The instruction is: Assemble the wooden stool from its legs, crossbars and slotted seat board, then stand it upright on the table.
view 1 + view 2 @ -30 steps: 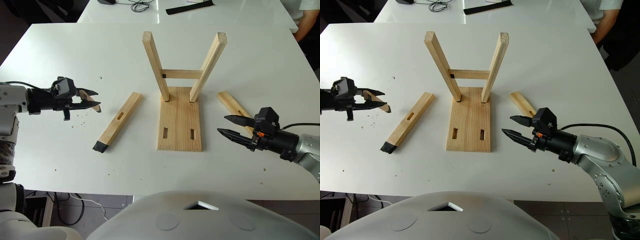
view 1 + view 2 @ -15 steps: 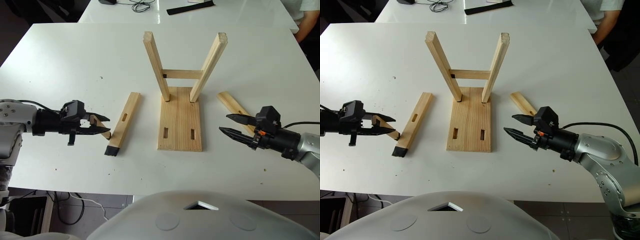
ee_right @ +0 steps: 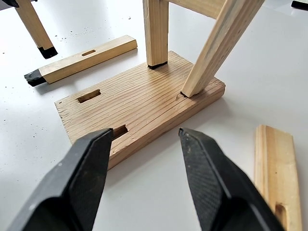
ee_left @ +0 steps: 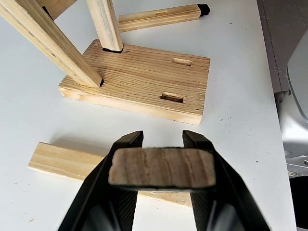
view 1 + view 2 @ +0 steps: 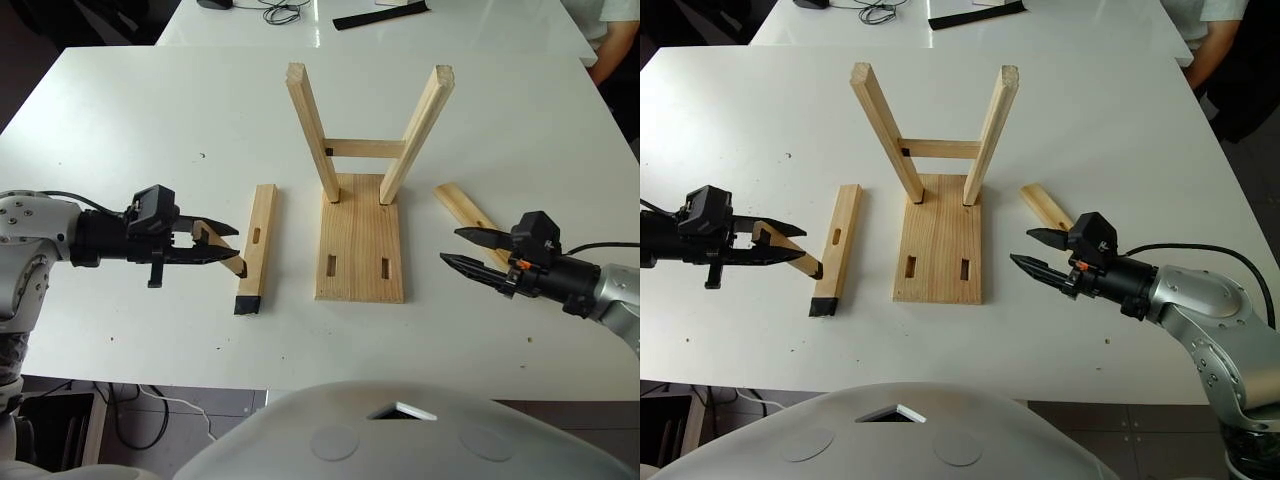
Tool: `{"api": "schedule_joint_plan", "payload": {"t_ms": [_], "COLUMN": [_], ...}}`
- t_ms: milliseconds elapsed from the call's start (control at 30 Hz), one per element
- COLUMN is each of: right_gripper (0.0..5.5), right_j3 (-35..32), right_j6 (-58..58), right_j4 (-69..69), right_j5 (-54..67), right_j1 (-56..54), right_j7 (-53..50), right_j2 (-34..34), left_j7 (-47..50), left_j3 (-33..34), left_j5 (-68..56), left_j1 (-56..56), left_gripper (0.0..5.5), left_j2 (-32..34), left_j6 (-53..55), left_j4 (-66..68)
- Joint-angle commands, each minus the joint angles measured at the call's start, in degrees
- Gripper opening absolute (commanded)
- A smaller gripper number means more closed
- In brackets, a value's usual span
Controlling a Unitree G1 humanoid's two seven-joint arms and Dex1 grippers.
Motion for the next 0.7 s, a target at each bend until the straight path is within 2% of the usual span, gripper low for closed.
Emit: {"api": "schedule_joint_plan", "payload": {"t_ms": [33,267,700], "right_gripper": [2.52,2.52,2.52], "right_j3": [1.19,1.62,2.43], "right_j6": [-0.55,-0.86,-0.97], "right_j4": [0.4,0.71,0.71], "right_j5": [-1.12,-2.13,-2.24], "right_j1": [-1.05,-1.2,-1.75], "right_j7": [-0.06,0.23,0.45], "right_j2": [-0.04,0.0,0.2], "left_j7": [3.08,0.98,-1.17], "left_j3": [-2.94,-4.51,-5.29], "left_j5": [6.32,7.46,9.57], "left_j1": [-6.58,-6.42,-4.24], "left_gripper": [1.3,1.3,1.3], "left_j2": [-4.27,-6.71,-6.24], "left_j6": [-7.9,-12.77,-14.66], "left_j4": [4.89,8.65,10.82]}}
